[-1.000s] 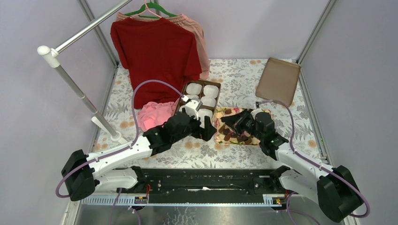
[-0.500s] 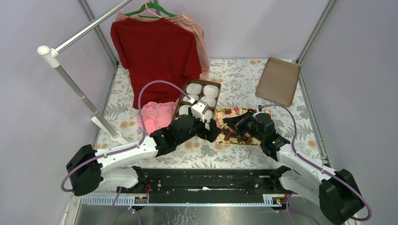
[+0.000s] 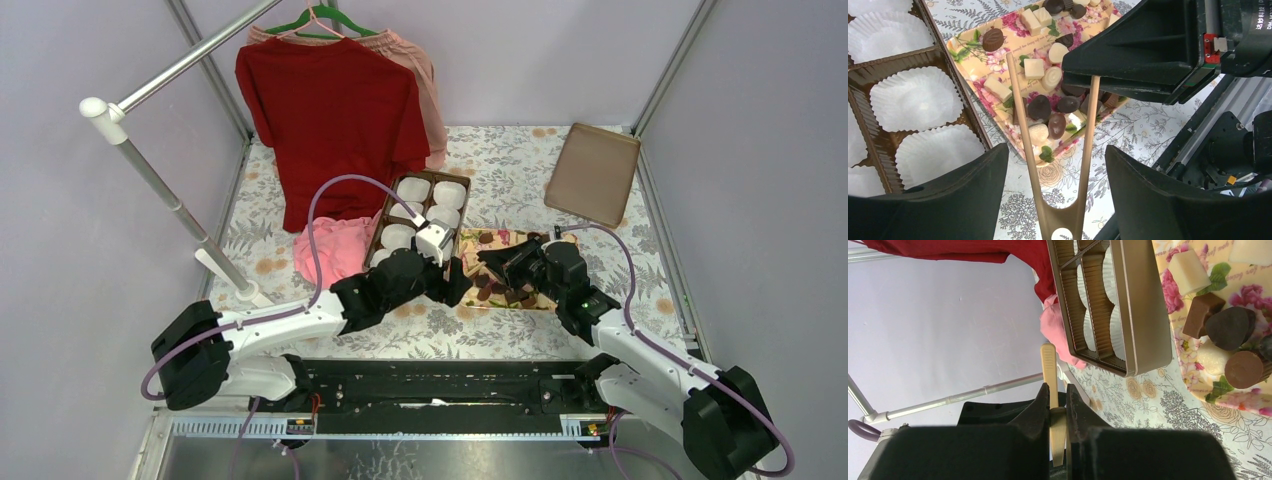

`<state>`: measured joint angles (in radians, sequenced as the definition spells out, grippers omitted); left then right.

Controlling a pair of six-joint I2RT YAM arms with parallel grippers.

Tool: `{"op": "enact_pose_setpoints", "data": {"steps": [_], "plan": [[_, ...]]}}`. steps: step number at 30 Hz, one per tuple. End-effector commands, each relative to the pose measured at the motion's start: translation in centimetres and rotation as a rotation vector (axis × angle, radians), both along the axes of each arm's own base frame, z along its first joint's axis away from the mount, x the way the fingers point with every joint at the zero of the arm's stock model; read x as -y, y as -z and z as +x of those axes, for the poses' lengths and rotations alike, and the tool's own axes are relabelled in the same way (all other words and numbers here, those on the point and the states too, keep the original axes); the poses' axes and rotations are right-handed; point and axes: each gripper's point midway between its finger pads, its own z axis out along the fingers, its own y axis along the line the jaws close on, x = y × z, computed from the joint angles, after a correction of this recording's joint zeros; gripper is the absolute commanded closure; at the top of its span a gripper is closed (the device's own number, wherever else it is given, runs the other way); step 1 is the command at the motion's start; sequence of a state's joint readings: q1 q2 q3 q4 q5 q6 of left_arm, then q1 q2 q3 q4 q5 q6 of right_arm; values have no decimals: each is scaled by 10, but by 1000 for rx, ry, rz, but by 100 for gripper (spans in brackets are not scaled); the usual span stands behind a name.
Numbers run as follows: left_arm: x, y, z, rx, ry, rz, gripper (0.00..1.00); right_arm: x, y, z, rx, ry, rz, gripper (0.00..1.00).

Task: Pack the chocolate

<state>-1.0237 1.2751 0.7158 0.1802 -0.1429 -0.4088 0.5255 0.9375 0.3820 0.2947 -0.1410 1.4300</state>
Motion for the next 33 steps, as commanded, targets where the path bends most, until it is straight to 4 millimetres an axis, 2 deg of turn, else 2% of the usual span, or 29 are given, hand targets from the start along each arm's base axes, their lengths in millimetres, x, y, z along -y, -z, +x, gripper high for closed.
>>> {"op": "enact_pose_setpoints", "data": {"steps": [1, 3, 8, 11, 16, 20, 24, 33], "plan": [[5, -11, 6, 50, -14, -41, 26, -2, -22, 5, 46, 18, 41, 100], [7, -12, 6, 57, -9, -36, 31, -3, -23, 4, 45, 15, 48, 100], [9, -12, 9, 72, -3, -28, 33, -4, -22, 3, 40, 4, 50, 100], [11, -12, 10, 78, -2, -22, 38, -5, -23, 2, 37, -1, 56, 100], [10, -15, 13, 96, -13, -28, 37, -4, -22, 1, 34, -3, 49, 100], [7, -20, 17, 114, -38, -39, 32, -4, -22, 0, 32, -4, 50, 100], [8, -22, 18, 123, -39, -47, 32, -5, -22, 1, 31, -4, 50, 100], [12, -11, 16, 101, -17, -23, 40, -6, -23, 0, 29, -9, 59, 100]]}}
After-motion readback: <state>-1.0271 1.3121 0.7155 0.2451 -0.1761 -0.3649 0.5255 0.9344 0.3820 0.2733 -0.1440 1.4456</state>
